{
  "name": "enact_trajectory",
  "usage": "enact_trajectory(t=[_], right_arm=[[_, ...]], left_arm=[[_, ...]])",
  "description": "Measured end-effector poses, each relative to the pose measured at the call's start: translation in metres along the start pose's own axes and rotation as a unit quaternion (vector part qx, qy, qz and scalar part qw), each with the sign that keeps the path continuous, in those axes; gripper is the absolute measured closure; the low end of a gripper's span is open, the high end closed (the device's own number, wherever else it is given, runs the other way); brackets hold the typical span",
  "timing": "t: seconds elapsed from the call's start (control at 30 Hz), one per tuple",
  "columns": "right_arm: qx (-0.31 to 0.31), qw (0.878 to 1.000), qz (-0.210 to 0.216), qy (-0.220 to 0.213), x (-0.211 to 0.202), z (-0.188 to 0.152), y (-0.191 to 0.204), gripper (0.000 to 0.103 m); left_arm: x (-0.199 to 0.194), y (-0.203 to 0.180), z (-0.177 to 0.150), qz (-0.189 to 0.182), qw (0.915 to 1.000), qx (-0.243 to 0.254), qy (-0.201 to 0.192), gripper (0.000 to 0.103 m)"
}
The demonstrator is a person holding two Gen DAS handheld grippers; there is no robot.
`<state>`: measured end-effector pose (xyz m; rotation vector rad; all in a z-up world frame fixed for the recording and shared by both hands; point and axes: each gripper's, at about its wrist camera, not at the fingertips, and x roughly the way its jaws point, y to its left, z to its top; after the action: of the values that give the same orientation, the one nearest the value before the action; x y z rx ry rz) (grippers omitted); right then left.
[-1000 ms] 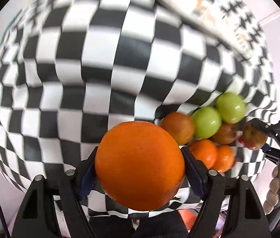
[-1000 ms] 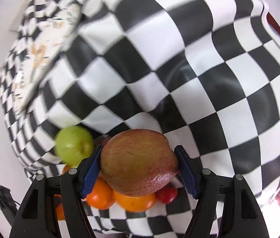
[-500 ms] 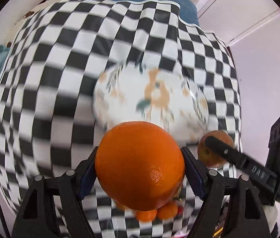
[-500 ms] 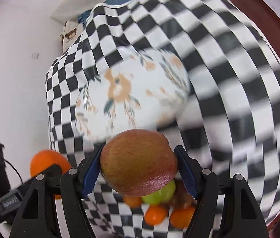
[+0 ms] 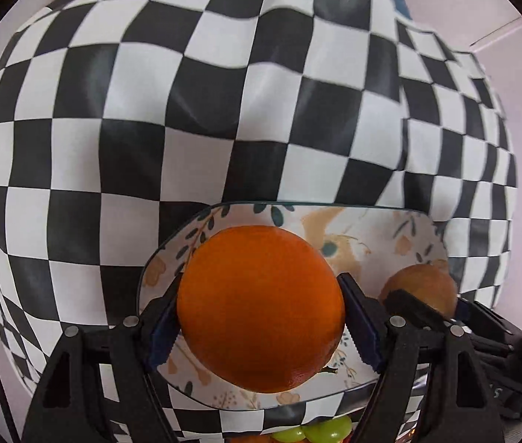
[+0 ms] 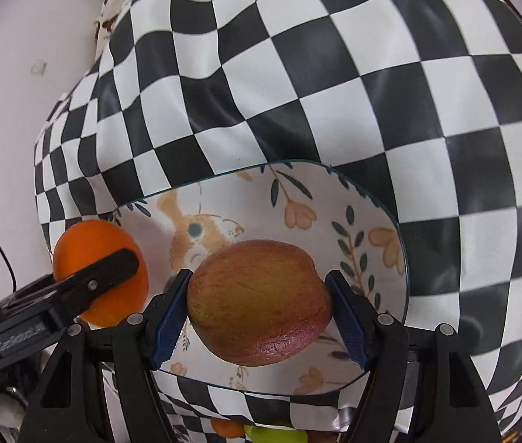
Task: Organize fruits
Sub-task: 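Carry the orange and apple onto the floral plate and release both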
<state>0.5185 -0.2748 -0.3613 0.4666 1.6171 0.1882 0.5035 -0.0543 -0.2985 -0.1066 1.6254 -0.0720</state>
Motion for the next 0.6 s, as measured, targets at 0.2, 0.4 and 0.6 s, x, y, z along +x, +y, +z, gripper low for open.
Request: enact_trajectory(t=[0.2, 0.4, 0.6], right_arm=[[0.014, 1.0, 0.002, 0.02, -0.002, 0.005, -0.022, 0.006], [-0.006, 0.999, -0.027, 0.019, -0.017, -0.002, -0.034, 0.006], [-0.02, 0.999, -0.047, 0.004, -0.047, -0.026, -0.041, 0.006]], left_arm=[[0.017, -0.001, 0.0, 0.002, 0.9999, -0.006, 0.014, 0.025], [0.014, 0.002, -0.011, 0.003, 0.9999, -0.009, -0.008, 0.006], [-0.003, 0.005, -0.028, 0.019, 0.9991, -0.015, -0.036, 0.006]])
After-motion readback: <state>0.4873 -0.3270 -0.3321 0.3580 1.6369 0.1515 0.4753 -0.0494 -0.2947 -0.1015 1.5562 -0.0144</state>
